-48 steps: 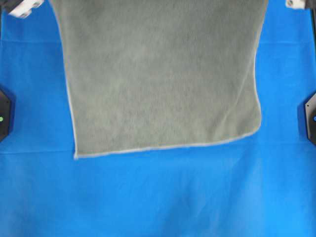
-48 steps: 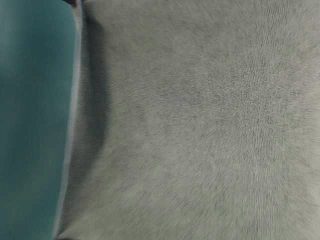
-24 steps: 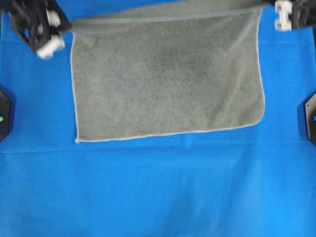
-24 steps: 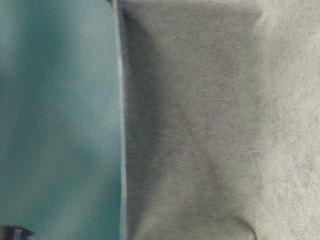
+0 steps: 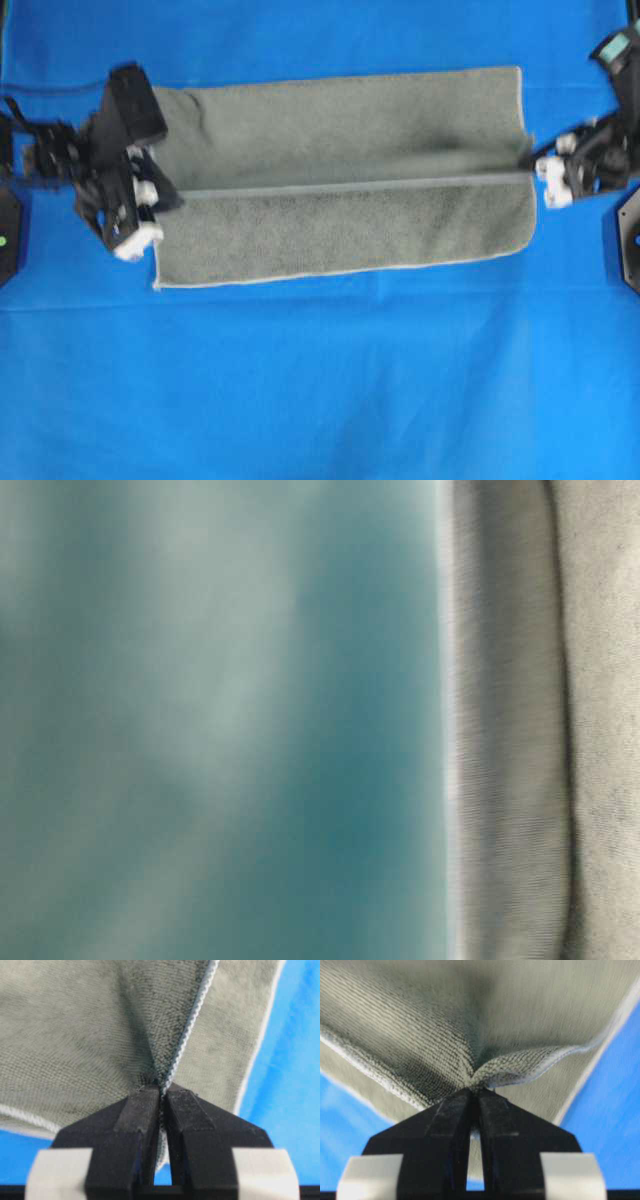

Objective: Fold a large towel.
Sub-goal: 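Lower the hanging towel and drag it flat onto the table, then release the towel and regrasp its top corners with both grippers, then lift the towel and rotate it, left gripper swinging down to the bottom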

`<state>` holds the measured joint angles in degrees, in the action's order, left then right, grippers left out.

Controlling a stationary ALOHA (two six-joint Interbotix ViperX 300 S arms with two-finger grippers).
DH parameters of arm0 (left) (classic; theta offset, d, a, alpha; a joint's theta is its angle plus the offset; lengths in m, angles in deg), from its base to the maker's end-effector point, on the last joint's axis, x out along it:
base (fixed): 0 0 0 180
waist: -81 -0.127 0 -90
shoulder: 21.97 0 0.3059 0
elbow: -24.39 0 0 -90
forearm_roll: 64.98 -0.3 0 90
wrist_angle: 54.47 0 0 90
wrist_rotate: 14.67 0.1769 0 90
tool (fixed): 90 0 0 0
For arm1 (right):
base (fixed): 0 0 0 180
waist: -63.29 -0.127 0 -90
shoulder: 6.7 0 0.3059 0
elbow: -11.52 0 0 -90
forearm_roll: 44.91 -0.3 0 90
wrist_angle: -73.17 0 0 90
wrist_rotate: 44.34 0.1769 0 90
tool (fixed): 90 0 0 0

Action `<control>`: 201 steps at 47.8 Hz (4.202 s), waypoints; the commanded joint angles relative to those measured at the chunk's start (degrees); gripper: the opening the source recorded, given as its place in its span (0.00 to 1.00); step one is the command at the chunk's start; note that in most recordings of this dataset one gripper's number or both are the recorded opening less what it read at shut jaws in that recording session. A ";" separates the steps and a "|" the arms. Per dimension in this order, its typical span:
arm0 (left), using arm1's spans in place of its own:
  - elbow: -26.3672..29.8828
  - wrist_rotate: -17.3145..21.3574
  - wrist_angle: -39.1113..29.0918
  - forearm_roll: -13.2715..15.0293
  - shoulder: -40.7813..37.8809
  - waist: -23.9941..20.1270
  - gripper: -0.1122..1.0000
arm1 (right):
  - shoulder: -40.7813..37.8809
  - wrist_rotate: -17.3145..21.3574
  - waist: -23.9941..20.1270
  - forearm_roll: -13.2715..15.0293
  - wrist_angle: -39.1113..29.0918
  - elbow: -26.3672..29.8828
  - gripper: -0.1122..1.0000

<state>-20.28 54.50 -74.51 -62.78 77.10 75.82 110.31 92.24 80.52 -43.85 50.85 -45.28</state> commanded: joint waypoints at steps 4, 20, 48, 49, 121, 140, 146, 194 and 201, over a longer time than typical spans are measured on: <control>0.44 -4.13 0.62 -0.09 -3.69 5.54 0.11 | -2.46 3.96 -7.21 -0.09 0.97 -0.53 0.14; 2.02 -5.27 1.67 -0.62 -8.96 9.14 0.13 | -8.53 4.92 -10.37 2.02 2.02 0.00 0.14; 6.94 1.14 -5.89 -0.70 0.53 8.61 0.77 | 0.35 3.96 -12.22 8.88 -9.05 9.32 0.63; 7.21 1.85 -6.24 -0.79 1.32 8.35 0.77 | 1.41 3.87 -12.22 9.84 -10.55 10.11 0.62; 1.85 31.82 15.29 -0.79 -19.95 -29.71 0.60 | -35.95 -13.62 20.83 44.74 16.17 14.68 0.61; 5.71 28.83 2.37 -0.53 -13.36 -24.08 0.15 | -28.92 -13.27 16.00 41.92 12.74 12.48 0.12; 7.73 27.16 -3.78 -0.35 -6.59 -20.83 0.15 | -21.71 -13.27 10.37 38.41 5.80 13.36 0.12; 15.64 1.32 -1.85 -0.35 10.72 15.47 0.15 | -8.96 -10.20 8.35 32.78 -2.11 31.11 0.12; 19.69 0.18 3.43 -0.26 4.57 20.57 0.15 | -14.41 -10.46 11.51 33.84 0.97 35.16 0.12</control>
<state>-3.85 54.85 -73.63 -63.22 84.13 94.19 98.00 81.87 90.71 -10.89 50.23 -13.47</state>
